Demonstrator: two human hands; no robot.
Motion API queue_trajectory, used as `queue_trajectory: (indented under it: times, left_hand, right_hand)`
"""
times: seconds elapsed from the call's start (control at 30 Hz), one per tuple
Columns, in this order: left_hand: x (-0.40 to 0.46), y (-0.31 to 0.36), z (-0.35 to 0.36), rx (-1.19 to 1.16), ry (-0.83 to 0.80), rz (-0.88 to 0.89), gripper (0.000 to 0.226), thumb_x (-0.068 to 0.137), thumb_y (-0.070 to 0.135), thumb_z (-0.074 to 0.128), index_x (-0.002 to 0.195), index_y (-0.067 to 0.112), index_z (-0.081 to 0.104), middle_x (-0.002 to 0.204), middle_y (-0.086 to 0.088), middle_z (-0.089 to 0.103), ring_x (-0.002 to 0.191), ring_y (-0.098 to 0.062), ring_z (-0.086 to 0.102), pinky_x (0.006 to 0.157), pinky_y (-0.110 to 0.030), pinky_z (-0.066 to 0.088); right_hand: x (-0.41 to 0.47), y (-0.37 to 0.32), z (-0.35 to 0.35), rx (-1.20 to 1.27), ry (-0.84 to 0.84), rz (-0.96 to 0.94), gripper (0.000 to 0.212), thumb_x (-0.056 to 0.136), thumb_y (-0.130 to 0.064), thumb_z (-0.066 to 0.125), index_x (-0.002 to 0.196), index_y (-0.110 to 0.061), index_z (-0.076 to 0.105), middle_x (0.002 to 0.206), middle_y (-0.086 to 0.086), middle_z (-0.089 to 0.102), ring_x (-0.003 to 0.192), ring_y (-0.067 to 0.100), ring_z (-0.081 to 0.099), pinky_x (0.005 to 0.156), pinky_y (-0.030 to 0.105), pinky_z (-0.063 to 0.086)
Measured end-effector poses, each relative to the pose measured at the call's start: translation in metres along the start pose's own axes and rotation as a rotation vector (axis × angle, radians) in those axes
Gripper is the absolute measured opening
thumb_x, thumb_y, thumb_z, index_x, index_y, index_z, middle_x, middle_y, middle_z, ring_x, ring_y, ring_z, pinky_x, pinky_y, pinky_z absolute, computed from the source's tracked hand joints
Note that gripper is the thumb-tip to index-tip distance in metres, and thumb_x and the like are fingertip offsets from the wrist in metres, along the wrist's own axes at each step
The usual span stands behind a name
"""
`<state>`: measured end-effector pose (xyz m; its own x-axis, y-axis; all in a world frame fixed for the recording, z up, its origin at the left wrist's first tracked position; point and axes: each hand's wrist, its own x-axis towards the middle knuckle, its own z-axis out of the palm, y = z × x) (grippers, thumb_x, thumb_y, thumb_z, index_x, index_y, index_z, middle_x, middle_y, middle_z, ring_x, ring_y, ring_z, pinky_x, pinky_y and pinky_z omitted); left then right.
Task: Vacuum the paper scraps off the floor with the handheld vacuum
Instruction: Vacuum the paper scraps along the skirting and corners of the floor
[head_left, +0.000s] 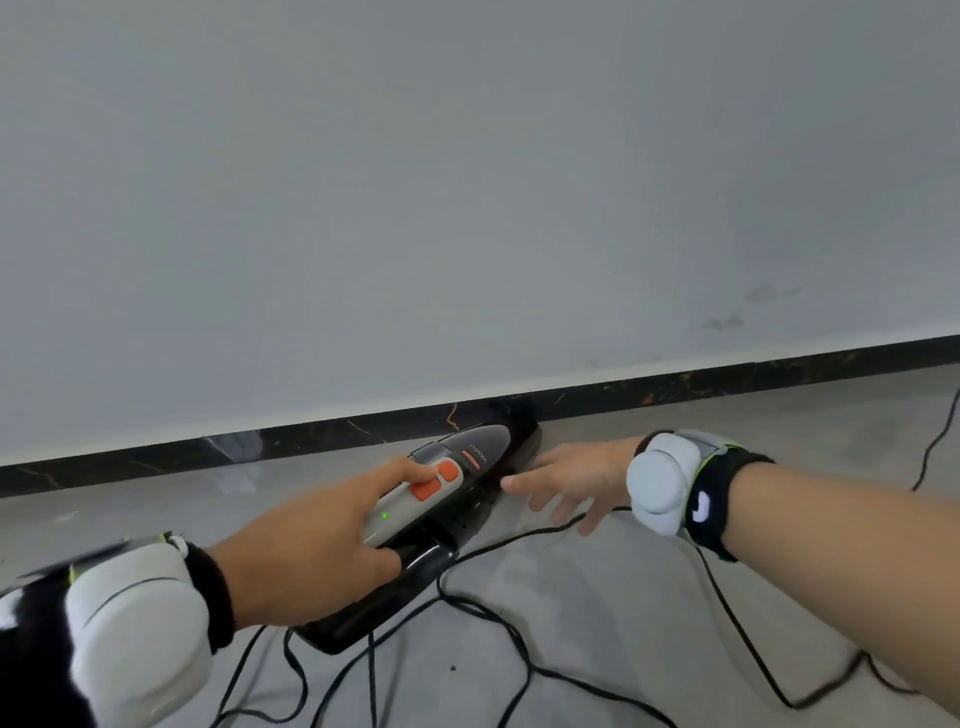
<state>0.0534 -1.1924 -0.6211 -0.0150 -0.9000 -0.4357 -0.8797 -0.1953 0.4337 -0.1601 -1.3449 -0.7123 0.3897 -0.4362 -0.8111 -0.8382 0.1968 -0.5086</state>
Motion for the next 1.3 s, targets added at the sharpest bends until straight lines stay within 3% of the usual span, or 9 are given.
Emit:
queue_trajectory:
  times: [0.17, 0.3, 0.63, 0.77, 1.13, 1.3]
  left_hand:
    - [0.013, 0.034, 0.013, -0.045, -0.018, 0.018, 0.062, 0.087, 0.018, 0.06, 0.128, 0.059, 0.038, 0.064, 0.003, 0.056, 0.039, -0.003, 0.053, 0.043, -0.014, 0.041]
    - [0.021, 0.057, 0.023, -0.105, -0.035, 0.012, 0.064, 0.086, 0.016, 0.06, 0.127, 0.06, 0.039, 0.053, 0.01, 0.059, 0.038, -0.007, 0.051, 0.043, -0.013, 0.041]
    - [0.043, 0.106, 0.05, -0.122, -0.028, 0.022, 0.062, 0.085, 0.017, 0.058, 0.121, 0.063, 0.039, 0.064, 0.004, 0.063, 0.046, -0.008, 0.054, 0.048, -0.015, 0.043]
    - [0.058, 0.133, 0.061, -0.102, -0.037, 0.04, 0.061, 0.086, 0.017, 0.058, 0.122, 0.062, 0.037, 0.071, -0.003, 0.065, 0.048, -0.011, 0.057, 0.048, -0.016, 0.047]
    - [0.1, 0.205, 0.083, -0.027, -0.078, 0.111, 0.064, 0.089, 0.02, 0.057, 0.13, 0.061, 0.032, 0.08, 0.001, 0.065, 0.051, -0.011, 0.055, 0.05, -0.016, 0.047]
    - [0.123, 0.246, 0.098, -0.016, -0.092, 0.158, 0.064, 0.089, 0.019, 0.056, 0.133, 0.058, 0.031, 0.066, 0.006, 0.055, 0.042, -0.008, 0.049, 0.042, -0.011, 0.036]
  right_hand:
    - [0.009, 0.042, 0.006, 0.381, -0.057, -0.029, 0.094, 0.088, -0.075, 0.054, 0.157, -0.016, 0.032, 0.148, 0.008, 0.057, 0.124, 0.027, 0.063, 0.1, 0.044, 0.055]
    - [0.016, 0.065, 0.005, 0.635, -0.062, -0.059, 0.111, 0.069, -0.083, 0.065, 0.151, -0.012, 0.042, 0.136, 0.008, 0.065, 0.116, 0.025, 0.068, 0.096, 0.044, 0.058]
    - [0.007, 0.105, -0.01, 1.022, 0.009, -0.051, 0.07, 0.088, -0.068, 0.06, 0.134, -0.015, 0.056, 0.121, 0.017, 0.071, 0.111, 0.032, 0.069, 0.089, 0.043, 0.058]
    - [0.003, 0.132, -0.028, 1.095, 0.055, -0.059, 0.073, 0.087, -0.069, 0.062, 0.137, -0.016, 0.058, 0.118, 0.016, 0.073, 0.111, 0.032, 0.07, 0.083, 0.041, 0.058]
    - [-0.017, 0.192, -0.074, 1.278, 0.171, -0.066, 0.066, 0.085, -0.063, 0.069, 0.134, -0.02, 0.061, 0.107, 0.016, 0.078, 0.101, 0.033, 0.075, 0.079, 0.04, 0.063]
    - [-0.025, 0.226, -0.096, 1.378, 0.244, -0.089, 0.066, 0.085, -0.06, 0.071, 0.136, -0.019, 0.06, 0.116, 0.018, 0.072, 0.11, 0.036, 0.069, 0.076, 0.04, 0.062]
